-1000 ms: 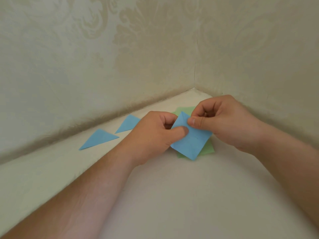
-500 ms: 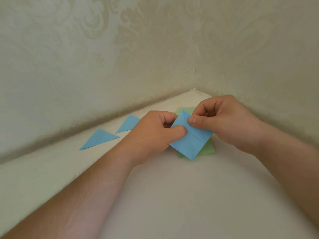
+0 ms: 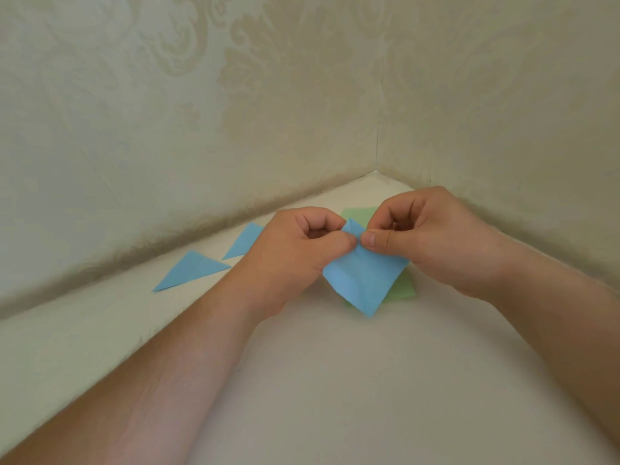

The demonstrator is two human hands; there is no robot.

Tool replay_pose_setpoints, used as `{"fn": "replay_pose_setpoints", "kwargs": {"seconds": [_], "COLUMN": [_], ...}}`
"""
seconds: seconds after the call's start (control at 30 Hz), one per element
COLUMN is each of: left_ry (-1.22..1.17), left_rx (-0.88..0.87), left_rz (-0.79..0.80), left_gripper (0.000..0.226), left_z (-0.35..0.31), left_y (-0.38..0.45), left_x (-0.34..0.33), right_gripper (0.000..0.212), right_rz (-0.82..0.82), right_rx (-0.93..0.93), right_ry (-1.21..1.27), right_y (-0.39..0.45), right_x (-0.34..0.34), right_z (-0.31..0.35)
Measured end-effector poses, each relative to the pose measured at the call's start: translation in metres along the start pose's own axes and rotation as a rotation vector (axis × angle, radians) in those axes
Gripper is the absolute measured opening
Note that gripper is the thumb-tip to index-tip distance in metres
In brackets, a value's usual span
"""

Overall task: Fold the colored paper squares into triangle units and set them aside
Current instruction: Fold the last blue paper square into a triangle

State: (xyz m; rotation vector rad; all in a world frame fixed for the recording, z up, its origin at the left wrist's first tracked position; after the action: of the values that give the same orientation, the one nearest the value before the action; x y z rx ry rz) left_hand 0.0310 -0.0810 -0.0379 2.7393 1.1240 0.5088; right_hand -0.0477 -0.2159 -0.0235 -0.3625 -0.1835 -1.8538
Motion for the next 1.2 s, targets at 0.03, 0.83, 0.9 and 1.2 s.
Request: {"fn": "replay_pose_setpoints", "kwargs": {"seconds": [0.03,0.83,0.9,1.2], "left_ry": [-0.021,-0.128,-0.178,-0.321], "left_rx": [0.001,-0.011,0.006,0.075], "left_rz": [-0.002,0.036,-0.08,-0.28], "left_gripper": [0.007,0.018,0.015,0.017], "left_z": [-0.001,0.0,0.004,0.016], "left_y": [0.0,0.002,0.005,0.009], "left_x": [-0.001,0.0,0.01,0.026], "right_gripper": [0.015,0.011,0.005,0.062], "right_rz": [0.005,0.054,-0.068,-0.107], "right_rx": [0.001,-0.049,-0.007,0.138], "right_ry": [0.0,-0.034,-0.006,-0.09], "right_y": [0.0,-0.002,0.002,-0.001], "right_x": [0.0,-0.007,0.004,0.012], "right_z": [0.0,-0.003,-0.001,0.008]}}
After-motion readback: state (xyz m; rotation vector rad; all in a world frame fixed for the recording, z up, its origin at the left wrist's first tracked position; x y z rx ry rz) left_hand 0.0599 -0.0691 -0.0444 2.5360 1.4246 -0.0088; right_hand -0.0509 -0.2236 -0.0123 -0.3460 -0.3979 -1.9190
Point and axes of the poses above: each hand's wrist, its own y-axis towards the middle knuckle, its own x-axis out of the back of the hand, z = x × y, the point moved 8 cm from there along y, towards the middle knuckle, and after that the axes turned 13 degrees about -x, right-handed, at the moved point
